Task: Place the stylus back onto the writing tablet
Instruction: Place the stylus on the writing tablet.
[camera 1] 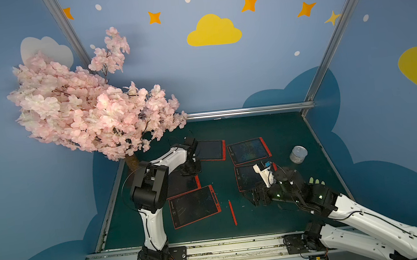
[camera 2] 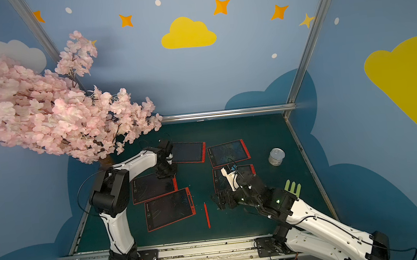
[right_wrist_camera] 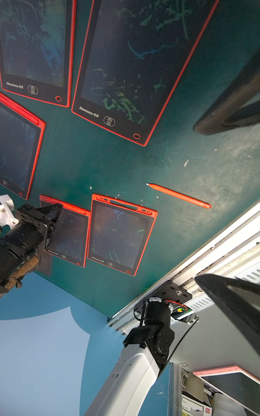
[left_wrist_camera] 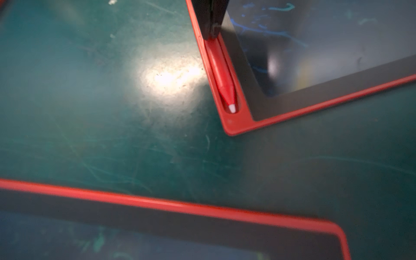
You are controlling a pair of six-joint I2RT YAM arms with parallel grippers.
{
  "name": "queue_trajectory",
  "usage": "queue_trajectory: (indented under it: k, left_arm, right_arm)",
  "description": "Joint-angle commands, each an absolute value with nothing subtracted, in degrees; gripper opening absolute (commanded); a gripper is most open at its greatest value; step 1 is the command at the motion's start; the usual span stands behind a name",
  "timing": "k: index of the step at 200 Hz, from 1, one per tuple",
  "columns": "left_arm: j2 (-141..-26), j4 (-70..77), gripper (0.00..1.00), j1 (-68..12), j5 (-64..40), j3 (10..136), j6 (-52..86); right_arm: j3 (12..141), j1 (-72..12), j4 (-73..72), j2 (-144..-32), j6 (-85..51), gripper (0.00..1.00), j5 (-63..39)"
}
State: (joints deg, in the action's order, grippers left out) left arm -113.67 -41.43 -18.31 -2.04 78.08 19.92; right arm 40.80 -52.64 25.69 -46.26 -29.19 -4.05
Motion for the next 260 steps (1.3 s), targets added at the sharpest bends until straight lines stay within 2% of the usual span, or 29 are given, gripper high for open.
queue_trajectory:
  k: [1,66,113,127,145,174,193,209,238,260]
  left_arm:
    - [-116.26,-42.36,0.03,-18.02,-5.36,74.80,20.69]
    - [-102.41,-39.36,0.03,-18.10,-8.36,69.11,20.52]
    - [-87.57,-33.37,0.03,-18.50,-15.27,57.13,23.45]
    - [-81.69,-29.15,0.04,-19.05,-17.81,51.84,25.53]
    - [-74.14,-24.33,0.10,-20.08,-19.73,45.86,28.79]
    - [-64.04,-22.48,0.12,-22.67,-20.17,40.32,32.56]
    - [-57.94,-21.19,0.18,-24.29,-22.21,37.25,33.49]
    - [-53.78,-22.60,0.24,-24.94,-25.07,36.54,32.74]
    - [-47.38,-26.96,0.50,-25.57,-30.63,38.07,28.15]
    - [-43.90,-30.47,0.84,-25.83,-33.96,40.12,23.96]
  right_arm:
    - [40.43,-52.66,26.63,-46.27,-29.96,0.95,-3.71]
    - [40.72,-52.65,27.00,-45.92,-31.88,0.98,1.54]
    - [44.69,-54.77,32.82,-49.50,-29.48,0.97,3.85]
    - [44.66,-56.11,31.88,-50.21,-30.56,0.93,4.37]
    - [45.08,-56.57,31.63,-52.59,-33.25,0.88,3.73]
    - [46.35,-58.25,32.16,-57.59,-37.34,0.78,4.81]
    - [46.69,-58.77,32.61,-60.59,-40.77,0.69,4.79]
    - [46.34,-59.06,32.10,-62.73,-43.02,0.62,4.30]
    - [45.13,-59.06,29.56,-66.55,-45.80,0.54,1.52]
    - [45.36,-58.97,27.86,-70.56,-46.41,0.54,-1.27]
